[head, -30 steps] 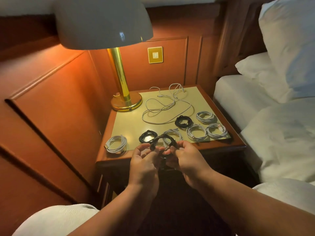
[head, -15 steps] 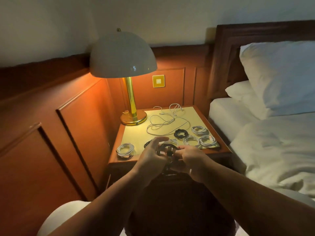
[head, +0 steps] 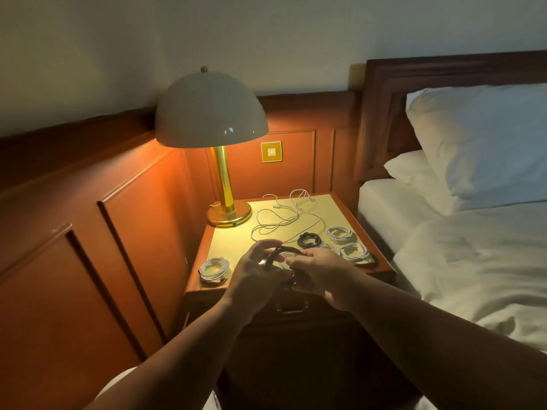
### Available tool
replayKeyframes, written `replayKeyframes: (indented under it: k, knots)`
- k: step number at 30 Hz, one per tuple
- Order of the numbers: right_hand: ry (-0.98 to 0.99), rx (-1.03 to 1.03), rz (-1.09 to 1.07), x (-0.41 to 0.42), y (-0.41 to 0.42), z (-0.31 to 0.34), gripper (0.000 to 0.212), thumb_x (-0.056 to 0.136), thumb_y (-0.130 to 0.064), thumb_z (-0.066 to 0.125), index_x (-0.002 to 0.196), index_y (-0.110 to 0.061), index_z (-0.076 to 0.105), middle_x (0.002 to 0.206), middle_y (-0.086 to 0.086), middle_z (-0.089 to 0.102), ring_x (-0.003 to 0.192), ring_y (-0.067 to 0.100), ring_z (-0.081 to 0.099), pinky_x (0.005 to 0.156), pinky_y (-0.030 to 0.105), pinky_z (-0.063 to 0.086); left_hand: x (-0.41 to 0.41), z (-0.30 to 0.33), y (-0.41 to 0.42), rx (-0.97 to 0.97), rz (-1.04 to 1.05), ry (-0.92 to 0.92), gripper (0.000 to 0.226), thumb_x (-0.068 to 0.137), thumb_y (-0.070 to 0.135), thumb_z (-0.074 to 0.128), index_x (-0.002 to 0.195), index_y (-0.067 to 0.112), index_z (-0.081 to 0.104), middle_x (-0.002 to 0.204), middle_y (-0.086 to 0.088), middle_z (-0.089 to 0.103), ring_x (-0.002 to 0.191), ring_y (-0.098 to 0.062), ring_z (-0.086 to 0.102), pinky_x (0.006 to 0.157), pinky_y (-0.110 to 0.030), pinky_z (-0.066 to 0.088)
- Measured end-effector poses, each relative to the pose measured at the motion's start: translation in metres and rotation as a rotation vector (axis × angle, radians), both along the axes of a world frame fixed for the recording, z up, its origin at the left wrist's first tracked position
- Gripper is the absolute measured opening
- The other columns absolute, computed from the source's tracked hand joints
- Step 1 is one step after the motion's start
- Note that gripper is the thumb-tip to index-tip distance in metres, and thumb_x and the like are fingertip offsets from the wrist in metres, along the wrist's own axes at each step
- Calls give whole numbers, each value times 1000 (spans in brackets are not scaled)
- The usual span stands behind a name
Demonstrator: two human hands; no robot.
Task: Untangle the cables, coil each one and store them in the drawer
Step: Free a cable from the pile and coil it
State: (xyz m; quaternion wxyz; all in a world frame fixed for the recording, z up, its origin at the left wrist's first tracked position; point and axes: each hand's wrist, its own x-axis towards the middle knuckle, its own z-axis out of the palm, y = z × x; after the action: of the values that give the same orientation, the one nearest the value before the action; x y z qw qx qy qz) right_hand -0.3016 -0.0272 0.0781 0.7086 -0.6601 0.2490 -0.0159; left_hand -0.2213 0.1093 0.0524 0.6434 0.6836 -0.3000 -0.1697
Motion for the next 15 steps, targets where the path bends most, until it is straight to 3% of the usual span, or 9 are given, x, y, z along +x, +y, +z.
replayKeyframes:
  k: [3, 6, 10, 13, 15]
  knots:
    - [35, -112, 9, 16, -7, -8, 15, 98, -17, 59, 108, -5, 59, 111, 18, 68, 102, 26, 69, 81, 34, 61, 13, -7, -8, -6, 0, -2, 45, 84, 1, 74, 120, 22, 59, 115, -4, 65, 96, -20, 73, 70, -36, 63]
    - [96, -163, 36, 37, -14, -16, 12, 99, -15, 54, 105, -6, 61, 114, 19, 67, 107, 30, 66, 86, 37, 60, 31, -19, -15, 0, -16, 29, 42, 85, 2, 72, 120, 21, 59, 117, -6, 66, 103, -25, 71, 75, -43, 63]
    - [172, -140, 60, 71, -21, -24, 16, 100, -10, 49, 96, -7, 64, 99, 14, 70, 96, 26, 69, 86, 38, 60, 58, -35, -28, 102, -16, -101, 32, 92, 5, 66, 113, 28, 59, 118, -6, 63, 104, -21, 69, 71, -32, 62]
    - [216, -170, 71, 100, -25, -29, 23, 102, -12, 45, 88, -9, 62, 88, 10, 67, 84, 19, 66, 65, 27, 57, 85, -42, -39, 206, 61, -305, 32, 97, 14, 62, 101, 44, 54, 109, -5, 65, 89, -19, 72, 64, -33, 63]
    - [213, -169, 51, 120, -28, -32, 25, 103, -13, 40, 84, -11, 57, 82, 8, 62, 77, 17, 62, 61, 25, 50, 105, -46, -46, 227, 122, -336, 32, 98, 16, 61, 96, 47, 53, 107, -3, 65, 88, -22, 71, 63, -34, 63]
